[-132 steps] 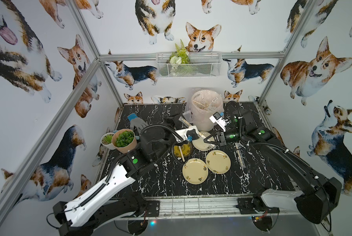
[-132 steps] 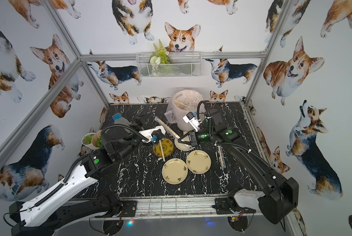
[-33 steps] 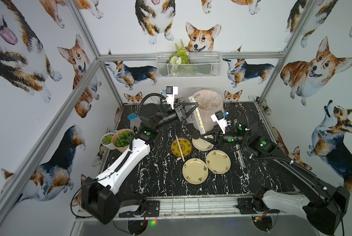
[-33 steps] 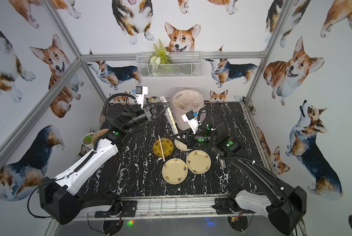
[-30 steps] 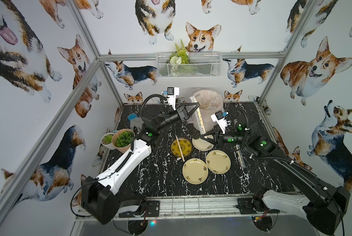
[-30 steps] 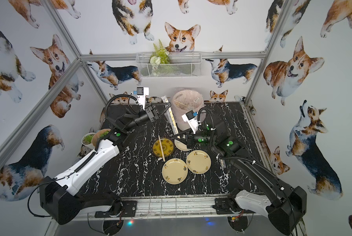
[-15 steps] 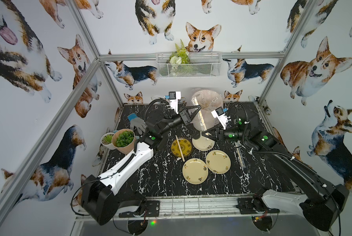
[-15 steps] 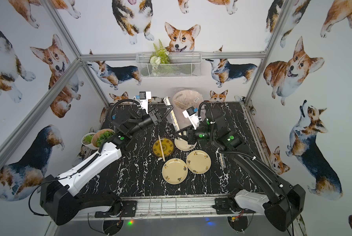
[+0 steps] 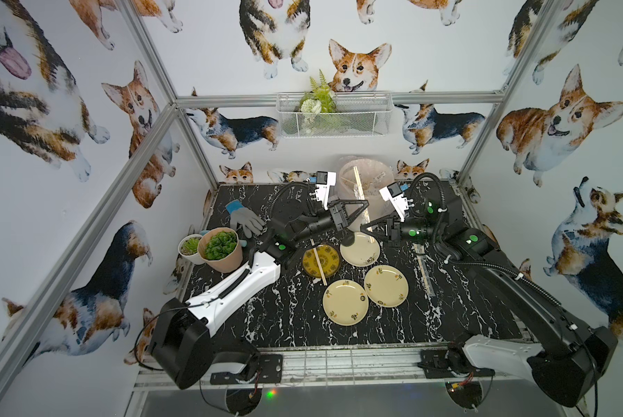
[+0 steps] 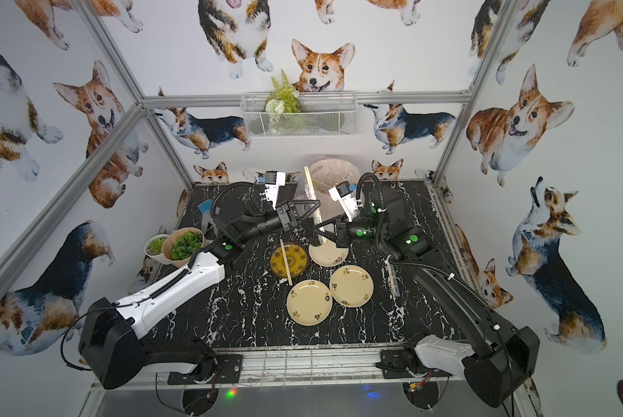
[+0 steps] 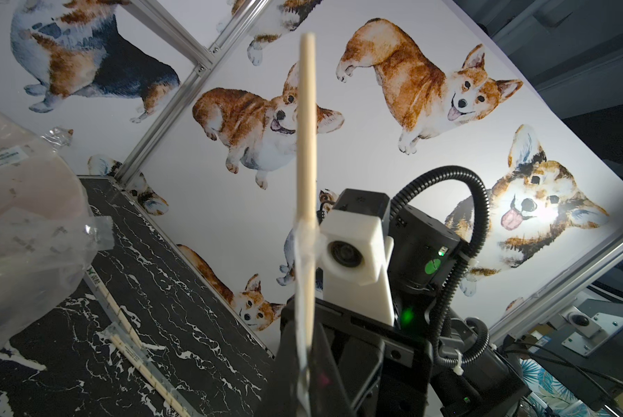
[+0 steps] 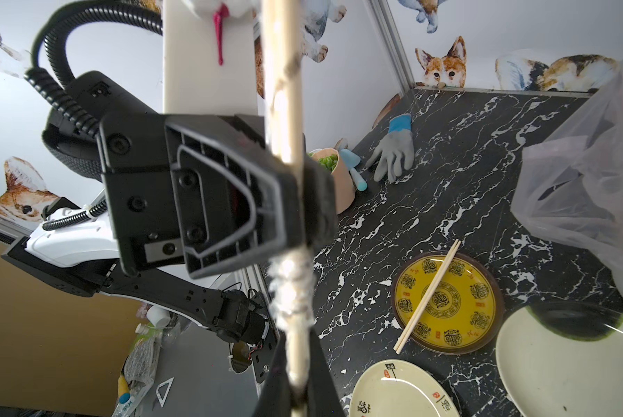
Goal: Remove the packaging of disposable chopsticks
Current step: Remove the packet bag from the disposable chopsticks.
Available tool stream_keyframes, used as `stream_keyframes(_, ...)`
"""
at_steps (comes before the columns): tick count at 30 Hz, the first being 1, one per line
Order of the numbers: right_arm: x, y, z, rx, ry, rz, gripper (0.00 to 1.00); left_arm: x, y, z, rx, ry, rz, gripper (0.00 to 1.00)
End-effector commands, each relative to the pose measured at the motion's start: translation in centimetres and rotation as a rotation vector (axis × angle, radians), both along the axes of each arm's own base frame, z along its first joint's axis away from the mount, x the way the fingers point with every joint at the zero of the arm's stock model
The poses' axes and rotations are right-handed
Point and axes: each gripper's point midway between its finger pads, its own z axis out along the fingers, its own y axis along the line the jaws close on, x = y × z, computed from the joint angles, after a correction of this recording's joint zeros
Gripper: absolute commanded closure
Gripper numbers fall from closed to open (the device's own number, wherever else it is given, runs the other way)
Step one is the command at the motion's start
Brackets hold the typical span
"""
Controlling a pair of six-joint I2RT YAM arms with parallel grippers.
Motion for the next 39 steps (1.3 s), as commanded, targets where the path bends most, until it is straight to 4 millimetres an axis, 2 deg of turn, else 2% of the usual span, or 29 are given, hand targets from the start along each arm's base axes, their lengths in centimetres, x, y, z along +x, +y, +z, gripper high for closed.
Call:
stream_keyframes(1, 4.2, -1.4, 9.0, 0.209, -0.341, -0.215, 1.0, -7.9, -1.8, -4.2, 0.14, 0.132, -0.437, 0.96)
stream_keyframes(8, 4.8, -1.9, 8.5, 0.203, -0.333, -0.247, 1.0, -8.4, -1.6, -3.5, 0.13, 0.118, -0.455, 1.0)
stream_keyframes(12, 3.8, -1.1, 7.8, 0.212, -0.314, -0.163, 1.0, -7.0, -1.1, -2.8, 0.129, 0.083, -0.364, 1.0)
stream_keyframes(13, 3.0, -0.7, 7.3, 0.206, -0.313, -0.114, 0.85, -6.7, -0.9, -2.5, 0.132, 0.071, -0.341, 1.0)
stream_keyframes(14, 2.5, -0.5, 6.5, 0.185, -0.307, -0.085, 0.65, -6.3, -0.5, -2.0, 0.135, 0.049, -0.318, 1.0)
stream_keyframes(15, 2.1, -0.6, 6.0, 0.165, -0.304, -0.078, 0.54, -6.2, -0.3, -1.6, 0.139, 0.029, -0.305, 1.0)
stream_keyframes(18, 1.2, -1.3, 4.2, 0.096, -0.299, -0.079, 0.38, -6.3, 0.4, -0.5, 0.167, -0.04, -0.288, 1.0)
stream_keyframes(19, 0.4, -1.9, 4.2, 0.079, -0.315, -0.085, 0.33, -6.6, 0.6, -0.4, 0.188, -0.068, -0.292, 1.0)
stream_keyframes(21, -0.4, -2.4, 4.0, 0.057, -0.33, -0.076, 0.3, -7.4, 0.9, -0.7, 0.233, -0.099, -0.312, 1.0)
stream_keyframes(23, -1.3, -2.5, 4.5, 0.058, -0.338, -0.051, 0.31, -8.2, 1.3, -1.0, 0.269, -0.136, -0.346, 1.0)
stream_keyframes(26, -2.7, -2.3, 6.1, 0.099, -0.346, 0.014, 0.35, -9.5, 1.8, -1.5, 0.304, -0.181, -0.394, 1.0)
stream_keyframes(28, -2.7, -2.1, 7.2, 0.126, -0.341, 0.019, 0.36, -10.2, 2.2, -1.5, 0.308, -0.215, -0.413, 1.0)
stream_keyframes(31, -2.6, -1.8, 8.3, 0.164, -0.336, 0.033, 0.48, -11.0, 2.7, -1.6, 0.316, -0.247, -0.44, 1.0)
stream_keyframes(34, -2.7, -1.4, 9.3, 0.209, -0.336, 0.066, 0.57, -10.9, 2.9, -2.3, 0.358, -0.246, -0.425, 1.0)
stream_keyframes(39, -2.4, -0.9, 9.5, 0.235, -0.305, 0.083, 0.71, -11.0, 3.0, -2.6, 0.367, -0.243, -0.428, 1.0)
